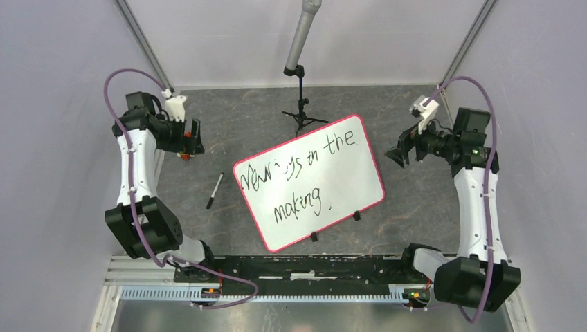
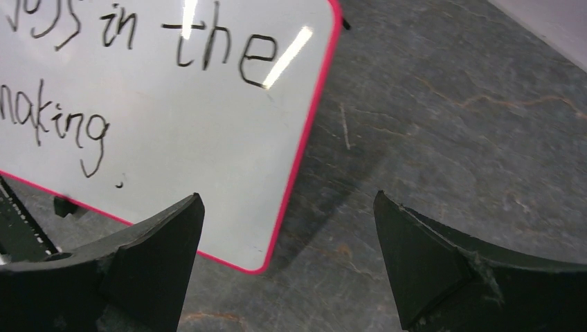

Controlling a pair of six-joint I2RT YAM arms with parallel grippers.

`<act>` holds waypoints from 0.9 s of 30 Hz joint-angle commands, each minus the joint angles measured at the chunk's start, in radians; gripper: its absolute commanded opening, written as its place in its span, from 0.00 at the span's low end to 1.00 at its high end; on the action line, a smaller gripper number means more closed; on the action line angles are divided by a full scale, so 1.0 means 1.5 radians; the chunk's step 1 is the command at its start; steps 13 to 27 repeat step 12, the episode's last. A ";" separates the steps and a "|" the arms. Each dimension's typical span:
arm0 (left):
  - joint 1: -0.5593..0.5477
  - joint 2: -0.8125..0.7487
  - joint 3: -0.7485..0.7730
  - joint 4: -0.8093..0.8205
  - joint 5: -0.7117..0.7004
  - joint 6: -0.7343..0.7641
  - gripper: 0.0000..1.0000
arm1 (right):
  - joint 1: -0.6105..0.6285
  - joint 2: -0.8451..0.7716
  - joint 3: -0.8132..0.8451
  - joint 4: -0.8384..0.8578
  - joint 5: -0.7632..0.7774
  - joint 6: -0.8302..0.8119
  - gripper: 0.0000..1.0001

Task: Write a sentence on the whiteboard
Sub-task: Reset both arms

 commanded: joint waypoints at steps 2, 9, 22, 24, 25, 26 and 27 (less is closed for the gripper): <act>0.001 -0.036 0.049 0.023 0.053 -0.102 1.00 | -0.106 0.057 0.065 0.004 -0.038 -0.043 0.98; 0.001 -0.085 -0.020 0.111 0.062 -0.182 1.00 | -0.161 0.122 0.082 -0.034 -0.039 -0.084 0.98; 0.001 -0.095 -0.036 0.120 0.045 -0.190 1.00 | -0.162 0.120 0.068 -0.034 -0.023 -0.094 0.98; 0.001 -0.095 -0.036 0.120 0.045 -0.190 1.00 | -0.162 0.120 0.068 -0.034 -0.023 -0.094 0.98; 0.001 -0.095 -0.036 0.120 0.045 -0.190 1.00 | -0.162 0.120 0.068 -0.034 -0.023 -0.094 0.98; 0.001 -0.095 -0.036 0.120 0.045 -0.190 1.00 | -0.162 0.120 0.068 -0.034 -0.023 -0.094 0.98; 0.001 -0.095 -0.036 0.120 0.045 -0.190 1.00 | -0.162 0.120 0.068 -0.034 -0.023 -0.094 0.98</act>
